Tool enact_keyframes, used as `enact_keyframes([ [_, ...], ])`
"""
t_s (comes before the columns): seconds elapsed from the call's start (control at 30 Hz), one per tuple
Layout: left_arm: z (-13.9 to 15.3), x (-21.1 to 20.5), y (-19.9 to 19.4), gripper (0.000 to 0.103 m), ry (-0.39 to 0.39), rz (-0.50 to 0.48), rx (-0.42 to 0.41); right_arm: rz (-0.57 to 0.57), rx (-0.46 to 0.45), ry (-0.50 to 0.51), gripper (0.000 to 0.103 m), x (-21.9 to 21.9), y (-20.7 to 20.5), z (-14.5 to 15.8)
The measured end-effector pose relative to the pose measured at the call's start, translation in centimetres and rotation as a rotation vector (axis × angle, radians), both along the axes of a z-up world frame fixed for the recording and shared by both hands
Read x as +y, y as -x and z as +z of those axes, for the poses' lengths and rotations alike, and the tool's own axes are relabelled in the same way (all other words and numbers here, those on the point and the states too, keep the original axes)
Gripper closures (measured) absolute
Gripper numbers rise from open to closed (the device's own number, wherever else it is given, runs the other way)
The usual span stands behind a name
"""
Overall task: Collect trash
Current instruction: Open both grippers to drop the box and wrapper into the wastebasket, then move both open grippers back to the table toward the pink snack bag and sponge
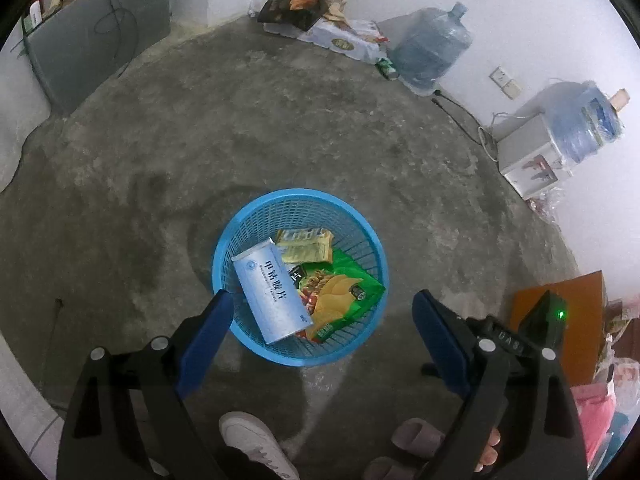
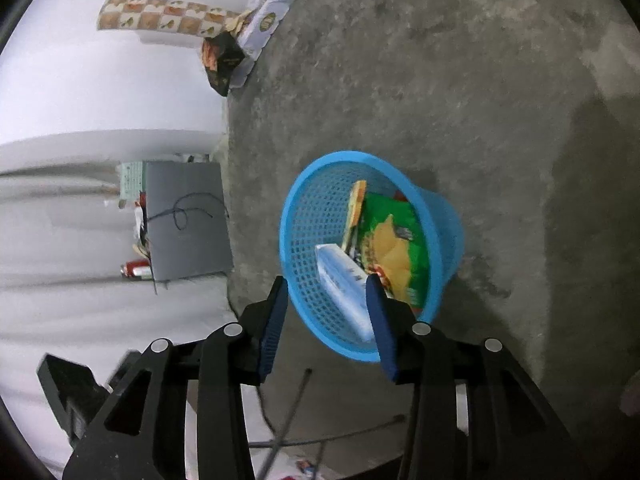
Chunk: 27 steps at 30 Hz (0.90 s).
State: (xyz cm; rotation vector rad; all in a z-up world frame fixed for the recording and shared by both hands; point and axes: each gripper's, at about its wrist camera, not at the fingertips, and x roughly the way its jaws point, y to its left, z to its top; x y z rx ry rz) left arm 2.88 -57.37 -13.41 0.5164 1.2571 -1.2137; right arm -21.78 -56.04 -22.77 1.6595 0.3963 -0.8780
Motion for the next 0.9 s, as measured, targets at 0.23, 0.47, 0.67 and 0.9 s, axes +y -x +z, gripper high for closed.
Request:
enact_keyframes([
  [0.23,5.2,3.4,0.6,0.014,0.097,0.001,0.014,0.118,0.151,0.099,0.046,2.5,-1.3,4.3],
  [0.47,11.3,9.9,0.3,0.014,0.187,0.024,-0.008,0.286,0.357,0.362,0.019,6.2,-6.1,12.5],
  [0.67,16.1,18.7,-1.4,0.014,0.275,0.097,-0.051,0.405,0.524,0.629,0.008,11.2,-10.3,18.8],
  [0.9,19.2,30.3,-4.0,0.014,0.340,0.256,-0.136,0.557,0.668,0.806,0.008,16.6,-14.7,21.5],
])
